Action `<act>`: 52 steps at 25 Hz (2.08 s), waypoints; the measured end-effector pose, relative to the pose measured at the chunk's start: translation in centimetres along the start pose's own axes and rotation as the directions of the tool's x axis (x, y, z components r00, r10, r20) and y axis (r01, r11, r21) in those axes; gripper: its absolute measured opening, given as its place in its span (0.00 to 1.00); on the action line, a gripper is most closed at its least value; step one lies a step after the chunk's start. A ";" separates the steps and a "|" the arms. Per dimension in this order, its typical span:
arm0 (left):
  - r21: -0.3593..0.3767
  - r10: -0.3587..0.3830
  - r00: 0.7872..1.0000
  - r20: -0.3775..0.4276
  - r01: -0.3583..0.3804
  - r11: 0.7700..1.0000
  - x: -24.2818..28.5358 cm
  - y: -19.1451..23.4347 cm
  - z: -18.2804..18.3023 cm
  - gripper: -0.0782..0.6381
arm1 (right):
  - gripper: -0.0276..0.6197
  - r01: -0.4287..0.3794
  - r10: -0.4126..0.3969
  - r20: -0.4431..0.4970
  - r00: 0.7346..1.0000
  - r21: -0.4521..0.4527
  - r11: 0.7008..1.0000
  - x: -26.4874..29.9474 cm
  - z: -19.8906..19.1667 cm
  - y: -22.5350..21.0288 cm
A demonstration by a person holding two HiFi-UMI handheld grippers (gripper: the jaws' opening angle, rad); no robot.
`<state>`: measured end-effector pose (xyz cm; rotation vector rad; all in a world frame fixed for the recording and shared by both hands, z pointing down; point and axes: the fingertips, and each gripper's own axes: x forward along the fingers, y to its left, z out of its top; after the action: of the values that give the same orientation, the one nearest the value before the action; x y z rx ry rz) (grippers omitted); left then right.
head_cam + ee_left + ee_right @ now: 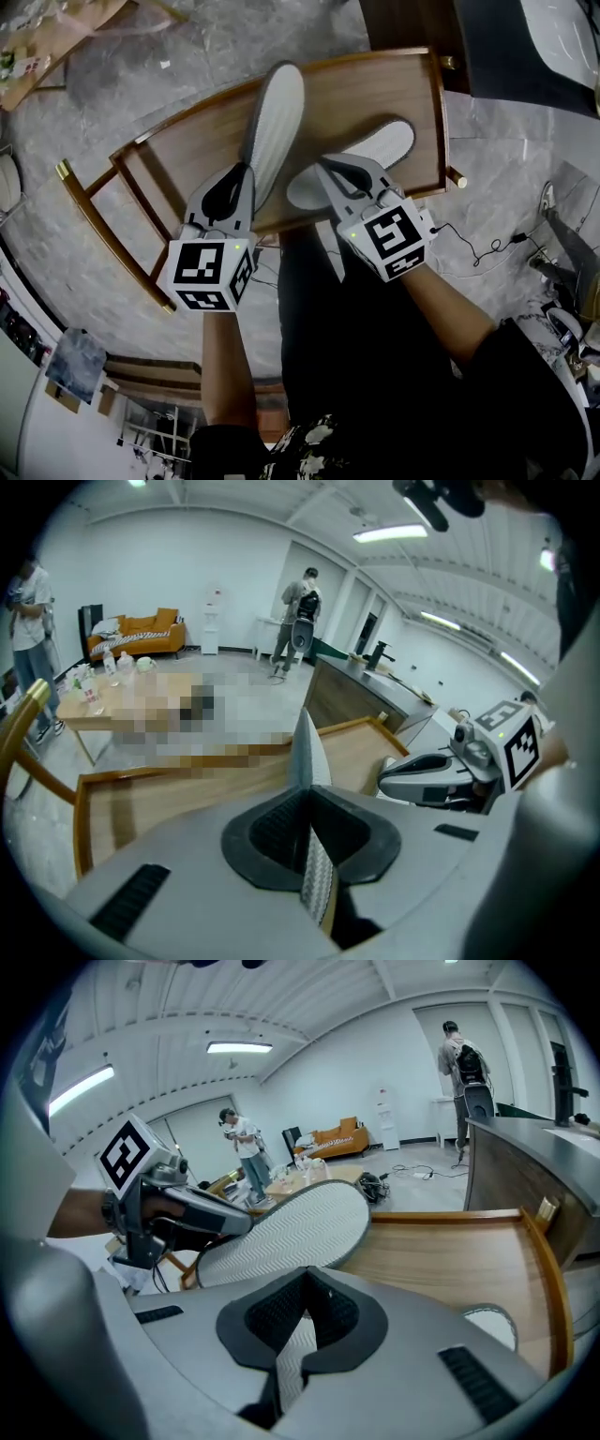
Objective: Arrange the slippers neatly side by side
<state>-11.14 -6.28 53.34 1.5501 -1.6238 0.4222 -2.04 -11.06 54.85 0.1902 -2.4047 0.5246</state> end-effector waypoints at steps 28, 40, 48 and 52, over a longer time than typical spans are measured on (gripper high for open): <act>-0.198 0.565 0.815 0.127 -0.537 0.820 -5.8 4.4 -6.4 0.15 | 0.03 -0.096 0.093 -0.032 0.995 -0.118 0.988 1.3 0.3 3.4; -0.310 0.472 0.865 0.170 -0.407 0.859 -2.3 0.6 -5.4 0.16 | 0.03 -0.084 0.080 -0.033 0.996 -0.121 0.989 -0.4 -0.7 1.2; -0.453 0.476 0.874 0.096 -0.388 0.803 0.5 1.6 -6.9 0.13 | 0.03 -0.055 0.052 -0.030 0.998 -0.116 0.992 -1.7 -1.2 -0.7; -0.448 0.477 0.876 0.077 -0.397 0.801 0.4 2.3 -7.7 0.13 | 0.03 -0.037 0.033 -0.034 0.999 -0.109 0.993 -2.3 -1.5 -1.7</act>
<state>-10.72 -0.51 58.92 0.8999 -2.0701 0.1476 1.08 -12.00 55.00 0.0912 -2.4015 0.4064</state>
